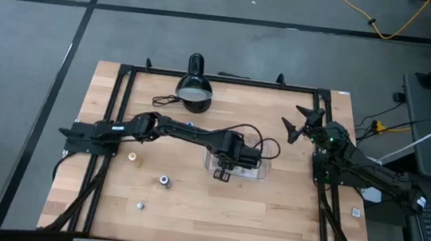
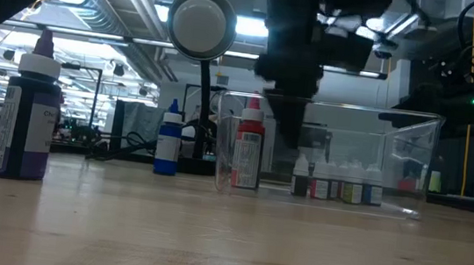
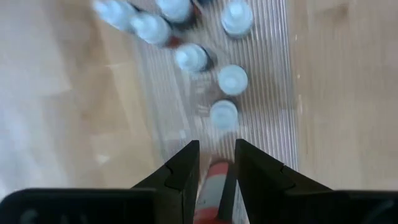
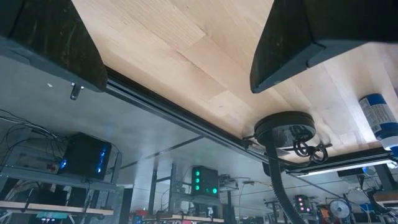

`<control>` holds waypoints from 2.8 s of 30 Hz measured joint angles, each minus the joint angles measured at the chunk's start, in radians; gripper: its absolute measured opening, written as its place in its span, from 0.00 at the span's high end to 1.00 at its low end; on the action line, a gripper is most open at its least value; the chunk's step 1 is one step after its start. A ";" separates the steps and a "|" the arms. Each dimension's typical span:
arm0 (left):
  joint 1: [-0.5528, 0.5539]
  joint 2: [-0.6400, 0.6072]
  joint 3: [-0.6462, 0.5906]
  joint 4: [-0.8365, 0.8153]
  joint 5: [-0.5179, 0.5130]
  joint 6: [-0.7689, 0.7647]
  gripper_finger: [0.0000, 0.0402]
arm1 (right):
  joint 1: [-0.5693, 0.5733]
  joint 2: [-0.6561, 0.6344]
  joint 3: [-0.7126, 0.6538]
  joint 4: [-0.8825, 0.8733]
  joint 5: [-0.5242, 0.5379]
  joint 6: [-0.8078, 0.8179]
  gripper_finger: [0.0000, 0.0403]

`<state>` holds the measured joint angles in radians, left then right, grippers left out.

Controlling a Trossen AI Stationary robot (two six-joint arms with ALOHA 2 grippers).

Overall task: Pick & Place food coloring
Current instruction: Put the small blue food coloring bottle into the transparent bin

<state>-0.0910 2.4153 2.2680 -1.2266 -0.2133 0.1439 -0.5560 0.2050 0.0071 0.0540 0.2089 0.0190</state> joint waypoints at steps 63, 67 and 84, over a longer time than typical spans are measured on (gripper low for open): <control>-0.635 -0.491 -0.339 -0.344 0.138 -1.571 0.32 | 0.000 0.000 0.000 0.000 0.000 0.001 0.02; -0.657 -0.579 -0.488 -0.345 0.141 -1.600 0.32 | 0.000 0.000 0.000 0.000 0.000 0.001 0.02; -0.679 -0.691 -0.991 0.095 0.236 -1.579 0.32 | 0.000 0.000 0.000 0.000 0.000 0.000 0.02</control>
<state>-0.7700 1.7241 1.2771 -1.1312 0.0229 -1.4350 -0.5556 0.2054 0.0071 0.0539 0.2089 0.0185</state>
